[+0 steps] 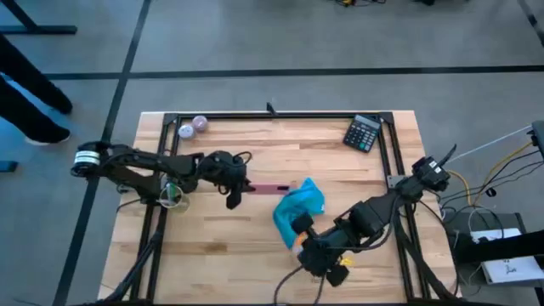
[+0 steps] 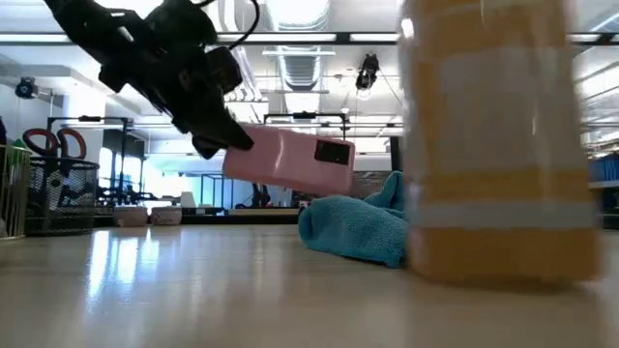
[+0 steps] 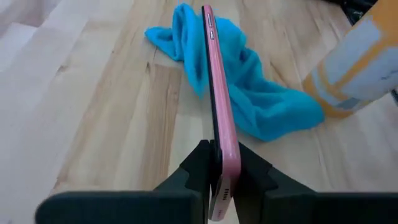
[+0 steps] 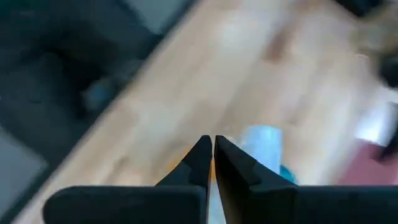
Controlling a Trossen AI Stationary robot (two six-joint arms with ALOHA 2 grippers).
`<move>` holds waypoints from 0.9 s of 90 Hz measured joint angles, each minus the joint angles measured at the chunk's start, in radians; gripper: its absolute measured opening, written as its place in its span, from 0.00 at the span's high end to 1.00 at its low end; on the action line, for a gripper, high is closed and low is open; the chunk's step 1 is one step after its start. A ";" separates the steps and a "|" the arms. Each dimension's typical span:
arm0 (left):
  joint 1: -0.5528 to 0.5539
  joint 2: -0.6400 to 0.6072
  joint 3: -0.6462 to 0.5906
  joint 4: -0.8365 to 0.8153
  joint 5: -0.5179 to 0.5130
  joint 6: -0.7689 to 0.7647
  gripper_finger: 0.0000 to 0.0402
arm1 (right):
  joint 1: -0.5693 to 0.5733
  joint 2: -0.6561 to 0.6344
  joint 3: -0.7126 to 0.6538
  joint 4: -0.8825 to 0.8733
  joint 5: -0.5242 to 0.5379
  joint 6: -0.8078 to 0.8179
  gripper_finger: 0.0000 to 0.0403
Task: Apply microfiber cloth
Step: Spray the pink cellphone with the orange spray bottle
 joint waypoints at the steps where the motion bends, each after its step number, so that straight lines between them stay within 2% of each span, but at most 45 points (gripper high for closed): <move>1: 0.000 -0.002 0.000 -0.002 0.000 0.000 0.93 | -0.003 0.000 0.000 0.000 0.015 0.002 0.99; 7: 0.000 -0.011 0.000 -0.014 -0.001 0.000 0.93 | -0.019 -0.001 0.000 -0.001 0.082 0.007 0.99; 14: 0.000 -0.013 0.000 -0.011 -0.003 0.000 0.93 | -0.037 -0.003 0.000 -0.001 0.111 0.019 0.99; 81: 0.000 -0.009 0.000 -0.030 -0.004 -0.004 0.93 | -0.044 -0.016 0.000 0.001 0.112 0.030 0.99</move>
